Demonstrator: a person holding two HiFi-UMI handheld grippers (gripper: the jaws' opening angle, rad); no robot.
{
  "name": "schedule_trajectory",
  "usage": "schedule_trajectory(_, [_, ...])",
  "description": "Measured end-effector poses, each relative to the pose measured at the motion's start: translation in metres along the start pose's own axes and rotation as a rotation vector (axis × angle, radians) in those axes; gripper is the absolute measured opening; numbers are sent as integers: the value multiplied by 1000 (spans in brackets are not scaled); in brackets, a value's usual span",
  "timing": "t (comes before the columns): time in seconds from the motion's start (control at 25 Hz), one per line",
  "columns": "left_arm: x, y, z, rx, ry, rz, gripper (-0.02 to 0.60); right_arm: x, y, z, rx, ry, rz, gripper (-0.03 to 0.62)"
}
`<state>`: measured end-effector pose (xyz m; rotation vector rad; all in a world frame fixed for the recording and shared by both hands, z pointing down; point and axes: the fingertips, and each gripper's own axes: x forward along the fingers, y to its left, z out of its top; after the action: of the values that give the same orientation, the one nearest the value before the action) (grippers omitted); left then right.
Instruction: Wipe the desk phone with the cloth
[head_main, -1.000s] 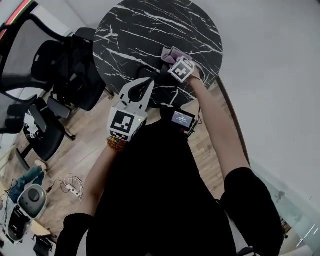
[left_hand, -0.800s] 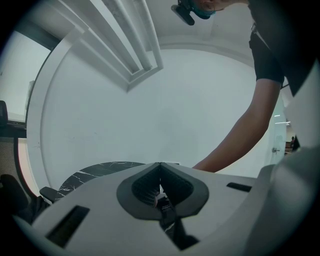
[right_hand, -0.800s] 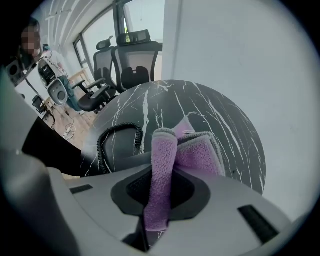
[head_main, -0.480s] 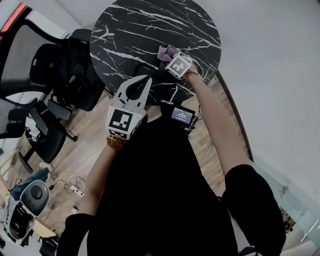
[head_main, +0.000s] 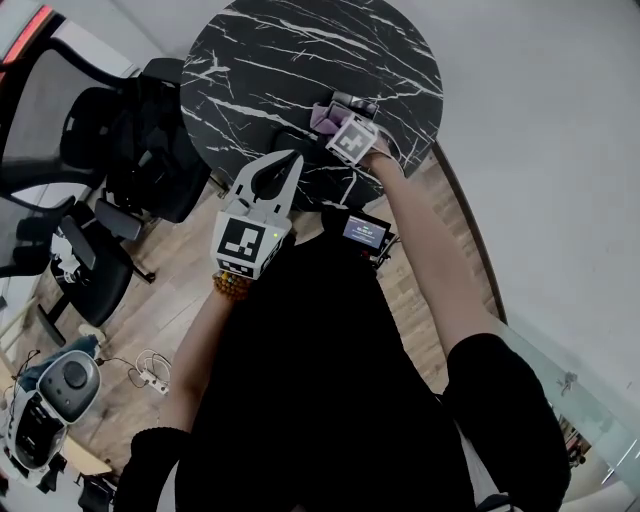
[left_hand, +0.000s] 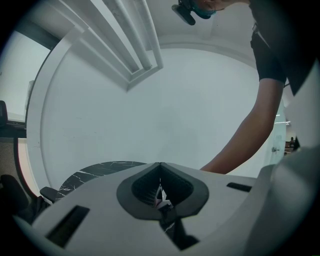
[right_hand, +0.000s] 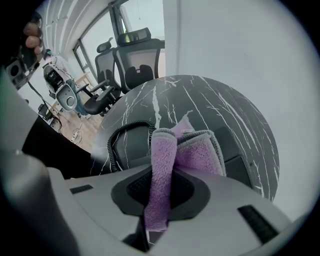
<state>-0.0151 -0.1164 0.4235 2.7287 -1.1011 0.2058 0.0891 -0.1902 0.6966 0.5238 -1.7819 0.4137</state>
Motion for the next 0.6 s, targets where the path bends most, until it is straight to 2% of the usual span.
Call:
schedule_trajectory(0.16, [-1, 0, -1, 0, 2, 1, 12, 2, 5, 13, -6, -68, 6, 61])
schedule_trajectory(0.44, [2, 1, -2, 1, 0, 8, 12, 11, 15, 6, -4, -56, 1, 61])
schedule_trajectory(0.6, [29, 7, 6, 39, -18, 10, 12, 7, 13, 6, 6, -65, -43, 61])
